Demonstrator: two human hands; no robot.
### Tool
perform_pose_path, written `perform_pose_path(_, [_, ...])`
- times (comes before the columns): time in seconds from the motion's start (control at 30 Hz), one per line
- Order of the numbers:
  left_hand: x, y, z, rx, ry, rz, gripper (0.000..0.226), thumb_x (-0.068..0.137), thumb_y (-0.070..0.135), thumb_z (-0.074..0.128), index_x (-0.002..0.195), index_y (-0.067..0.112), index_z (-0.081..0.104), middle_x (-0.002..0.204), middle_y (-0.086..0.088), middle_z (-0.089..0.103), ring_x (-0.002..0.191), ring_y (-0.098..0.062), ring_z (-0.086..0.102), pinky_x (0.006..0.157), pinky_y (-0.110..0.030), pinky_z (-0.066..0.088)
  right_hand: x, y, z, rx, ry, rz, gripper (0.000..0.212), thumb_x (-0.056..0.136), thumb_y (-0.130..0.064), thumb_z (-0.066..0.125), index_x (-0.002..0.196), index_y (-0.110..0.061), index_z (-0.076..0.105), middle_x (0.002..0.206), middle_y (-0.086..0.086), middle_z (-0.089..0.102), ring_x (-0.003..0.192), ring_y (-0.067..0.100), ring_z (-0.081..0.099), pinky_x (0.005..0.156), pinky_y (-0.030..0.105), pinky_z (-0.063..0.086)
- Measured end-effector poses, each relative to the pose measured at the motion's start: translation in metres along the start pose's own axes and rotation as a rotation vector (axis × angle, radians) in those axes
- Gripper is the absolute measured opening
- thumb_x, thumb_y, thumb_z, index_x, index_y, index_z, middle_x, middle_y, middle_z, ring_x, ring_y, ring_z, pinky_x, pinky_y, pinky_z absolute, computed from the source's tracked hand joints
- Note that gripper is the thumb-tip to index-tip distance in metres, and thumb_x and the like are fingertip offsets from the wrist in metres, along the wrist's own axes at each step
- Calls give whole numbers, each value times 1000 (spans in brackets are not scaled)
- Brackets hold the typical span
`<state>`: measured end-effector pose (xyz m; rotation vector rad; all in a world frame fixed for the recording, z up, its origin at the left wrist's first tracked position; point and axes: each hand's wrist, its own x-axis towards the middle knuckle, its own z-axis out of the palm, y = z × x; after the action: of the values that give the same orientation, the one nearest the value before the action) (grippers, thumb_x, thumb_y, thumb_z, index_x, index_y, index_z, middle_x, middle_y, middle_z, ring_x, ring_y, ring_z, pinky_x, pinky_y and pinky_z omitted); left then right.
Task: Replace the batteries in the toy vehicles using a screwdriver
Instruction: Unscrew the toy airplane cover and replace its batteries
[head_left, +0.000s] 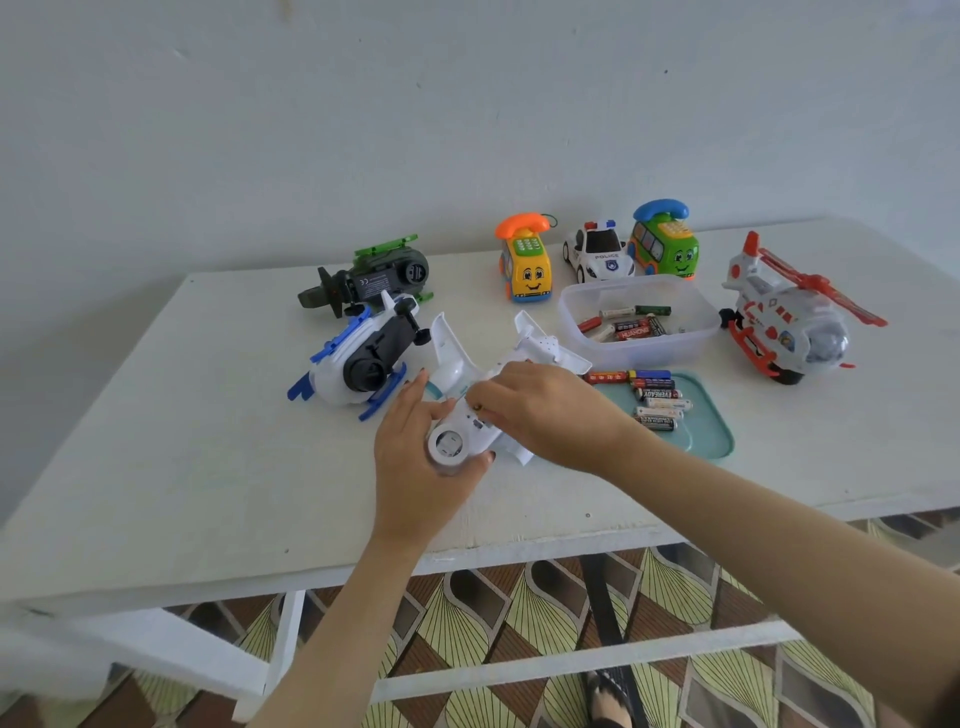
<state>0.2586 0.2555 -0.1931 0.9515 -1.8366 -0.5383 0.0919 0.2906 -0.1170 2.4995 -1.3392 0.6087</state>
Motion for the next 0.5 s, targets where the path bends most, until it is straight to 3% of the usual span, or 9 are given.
perform_pose_path(0.1, [-2, 0, -1, -22, -6, 0, 48, 63, 37, 76, 103, 16, 60, 140, -1, 49, 137, -9, 34, 103, -56, 41, -1, 4, 6, -15, -36, -76, 18, 74, 3, 75, 86, -9, 67, 68, 4, 62, 61, 23, 54, 52, 29, 42])
perform_pose_path(0.3, [-1, 4, -4, -55, 5, 44, 48, 63, 27, 84, 101, 23, 55, 135, 38, 32, 136, -23, 40, 99, -58, 44, -10, 12, 9, 1, 31, 13, 8, 82, -10, 67, 89, -11, 71, 74, 2, 70, 74, 24, 63, 60, 35, 52])
perform_pose_path(0.4, [0, 5, -4, -49, 5, 48, 51, 60, 14, 89, 100, 17, 57, 133, 41, 32, 136, -19, 38, 101, -57, 43, -13, 11, 8, 8, 81, 11, 9, 82, -14, 66, 85, -11, 73, 72, -1, 71, 74, 23, 64, 60, 31, 50])
perform_pose_path(0.5, [0, 5, -5, -41, -2, 43, 57, 59, 11, 91, 101, 23, 54, 135, 29, 35, 135, -19, 39, 103, -55, 42, -15, 13, 13, -7, 76, 10, 14, 88, -15, 61, 82, -11, 73, 75, -1, 71, 74, 23, 62, 60, 35, 49])
